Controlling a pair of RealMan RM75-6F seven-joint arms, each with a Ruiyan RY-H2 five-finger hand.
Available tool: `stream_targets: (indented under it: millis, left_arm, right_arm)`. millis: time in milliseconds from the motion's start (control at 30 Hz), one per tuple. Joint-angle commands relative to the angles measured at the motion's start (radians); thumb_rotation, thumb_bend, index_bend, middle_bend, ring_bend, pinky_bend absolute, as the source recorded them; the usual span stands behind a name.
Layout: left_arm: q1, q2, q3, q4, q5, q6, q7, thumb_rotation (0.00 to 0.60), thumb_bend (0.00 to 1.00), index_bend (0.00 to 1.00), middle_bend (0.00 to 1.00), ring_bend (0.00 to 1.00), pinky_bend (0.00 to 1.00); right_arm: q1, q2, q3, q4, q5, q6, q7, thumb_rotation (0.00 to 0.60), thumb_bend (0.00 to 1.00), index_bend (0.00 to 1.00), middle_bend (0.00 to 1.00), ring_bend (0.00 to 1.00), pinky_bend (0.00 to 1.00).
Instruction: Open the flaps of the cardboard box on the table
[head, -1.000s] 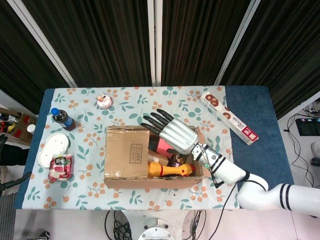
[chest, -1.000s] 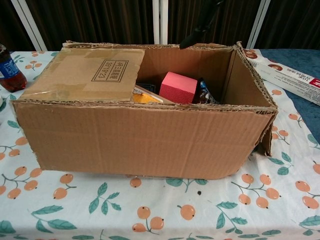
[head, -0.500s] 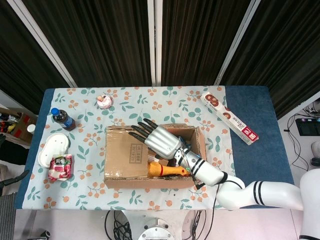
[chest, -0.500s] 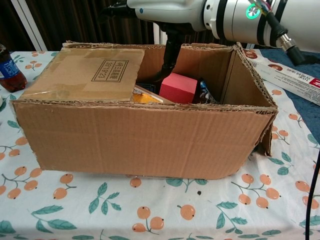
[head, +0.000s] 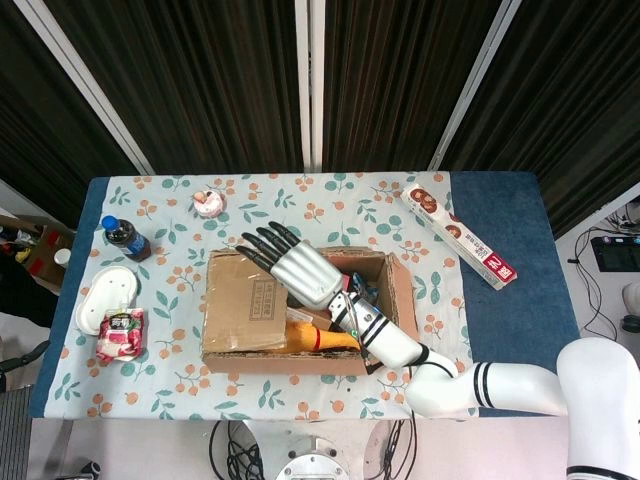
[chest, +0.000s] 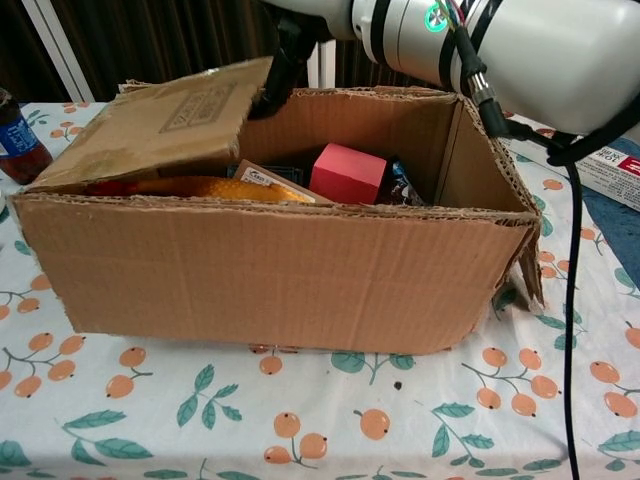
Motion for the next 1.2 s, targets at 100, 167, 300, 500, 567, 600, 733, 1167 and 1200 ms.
stream_targets:
  millis: [100,167,300,500,567,600,733,1167,1200]
  left_arm:
    - [0.005,-0.003,-0.002,0.005,-0.003,0.003,-0.009,0.600,0.09,0.01,0.04,0.06,0.17]
    - [0.006,-0.006,-0.001,0.008,-0.002,0.003,-0.013,0.600,0.09,0.01,0.04,0.06,0.17]
    - [0.009,-0.011,-0.001,0.018,-0.005,0.004,-0.021,0.600,0.09,0.01,0.04,0.06,0.17]
    - [0.018,-0.012,0.000,0.041,-0.014,-0.002,-0.046,0.600,0.09,0.01,0.04,0.06,0.17]
    - [0.021,-0.012,0.000,0.048,-0.017,-0.003,-0.053,0.600,0.09,0.01,0.04,0.06,0.17]
    - [0.022,-0.012,0.001,0.050,-0.017,-0.003,-0.056,0.600,0.09,0.01,0.04,0.06,0.17]
    - [0.027,-0.008,-0.001,0.054,-0.018,0.000,-0.062,0.600,0.09,0.01,0.04,0.06,0.17]
    - [0.042,-0.004,0.003,0.067,-0.021,-0.002,-0.082,0.600,0.09,0.01,0.04,0.06,0.17]
    - [0.042,-0.003,0.003,0.067,-0.020,-0.001,-0.081,0.600,0.09,0.01,0.04,0.06,0.17]
  right_arm:
    - [0.005,-0.018,0.052,0.011,-0.032,0.048,0.047,0.600,0.10,0.00,0.00,0.00,0.00]
    - [0.016,-0.030,0.073,0.014,-0.034,0.060,0.055,0.600,0.10,0.00,0.00,0.00,0.00]
    - [0.057,-0.067,0.113,0.041,-0.022,0.057,0.050,0.600,0.09,0.00,0.00,0.00,0.00]
    - [0.147,-0.154,0.165,0.108,0.029,0.033,-0.002,0.600,0.08,0.00,0.00,0.00,0.00]
    - [0.178,-0.193,0.185,0.134,0.045,0.043,-0.020,0.600,0.08,0.00,0.00,0.00,0.00]
    - [0.191,-0.210,0.193,0.145,0.053,0.046,-0.028,0.600,0.08,0.00,0.00,0.00,0.00]
    - [0.255,-0.289,0.229,0.210,0.091,0.052,-0.055,0.600,0.09,0.00,0.00,0.00,0.00]
    - [0.297,-0.328,0.227,0.264,0.111,0.050,-0.055,0.600,0.09,0.00,0.00,0.00,0.00]
    - [0.292,-0.324,0.223,0.261,0.112,0.048,-0.050,0.600,0.09,0.00,0.00,0.00,0.00]
